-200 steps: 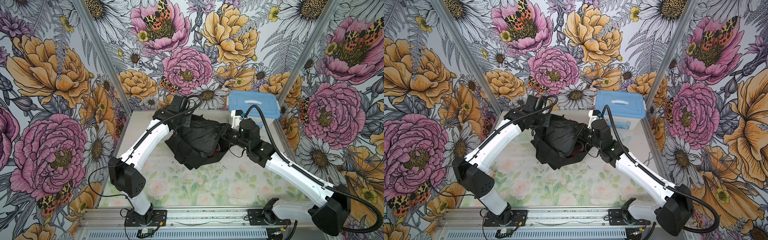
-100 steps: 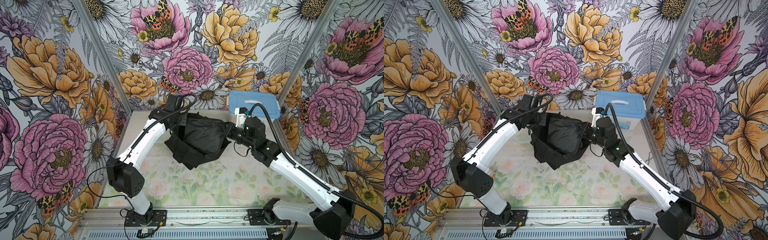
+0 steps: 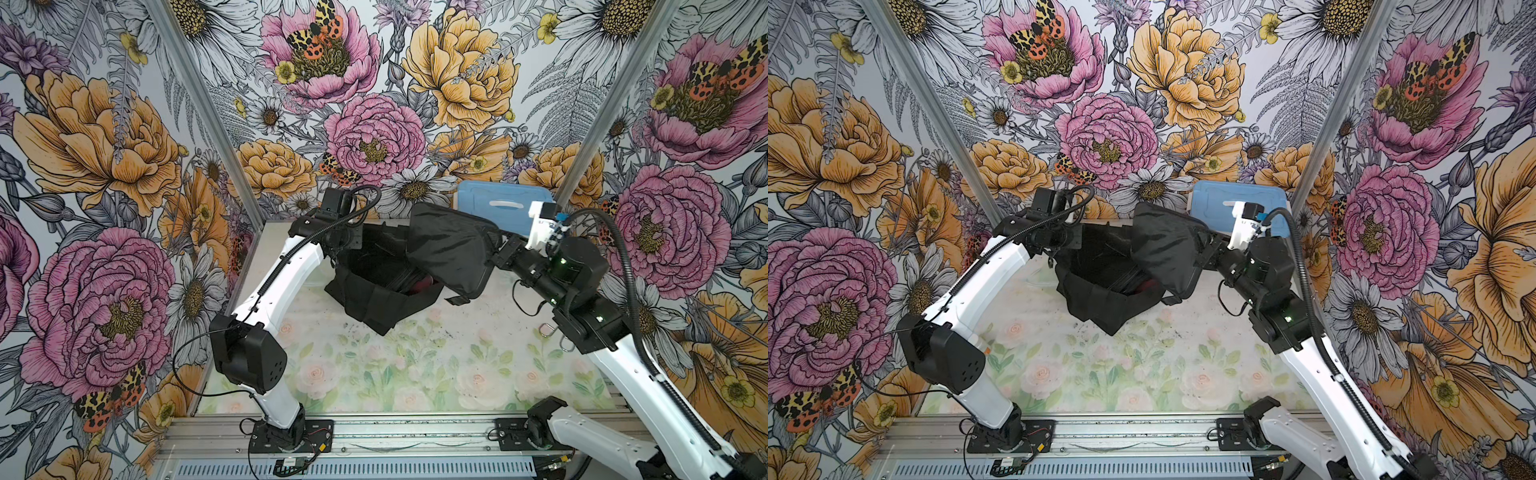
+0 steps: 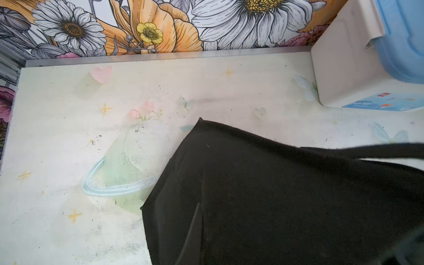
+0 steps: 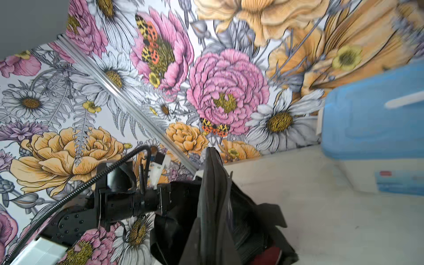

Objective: Remove the ping pong set from the canvas bag
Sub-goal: Place the ping pong set at the center of the board.

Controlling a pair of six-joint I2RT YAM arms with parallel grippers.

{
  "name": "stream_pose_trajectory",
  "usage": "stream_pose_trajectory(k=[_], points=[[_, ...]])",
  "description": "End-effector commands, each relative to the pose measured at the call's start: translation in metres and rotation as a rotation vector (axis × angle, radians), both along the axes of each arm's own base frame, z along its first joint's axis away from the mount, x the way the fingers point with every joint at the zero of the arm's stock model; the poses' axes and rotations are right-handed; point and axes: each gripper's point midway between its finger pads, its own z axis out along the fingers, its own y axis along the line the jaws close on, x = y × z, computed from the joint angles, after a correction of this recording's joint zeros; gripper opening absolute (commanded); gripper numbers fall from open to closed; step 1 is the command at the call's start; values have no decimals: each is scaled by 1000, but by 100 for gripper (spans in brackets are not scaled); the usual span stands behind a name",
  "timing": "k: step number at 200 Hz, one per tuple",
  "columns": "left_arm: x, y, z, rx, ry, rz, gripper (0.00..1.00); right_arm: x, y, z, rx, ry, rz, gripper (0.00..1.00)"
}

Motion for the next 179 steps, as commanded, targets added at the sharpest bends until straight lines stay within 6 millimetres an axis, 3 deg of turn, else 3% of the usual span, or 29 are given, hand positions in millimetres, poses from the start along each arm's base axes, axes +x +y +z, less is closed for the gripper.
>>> stream_pose_trajectory(k=[1,22,50,99,179], points=[[10,23,34,-25,-121,72,0,-28,-34,64,11,-201,-111,0],[10,32,35,-32,-128,92,0,-39,-55,71,-50,-217,-197,0],[9,38,38,-44,-137,107,0,-41,-80,59,-176,-164,-325,0],[7,41,41,-76,-154,107,0,-36,-124,8,-434,33,-549,0],[5,30,40,-128,-163,54,0,-15,-155,-81,-800,351,-707,0]])
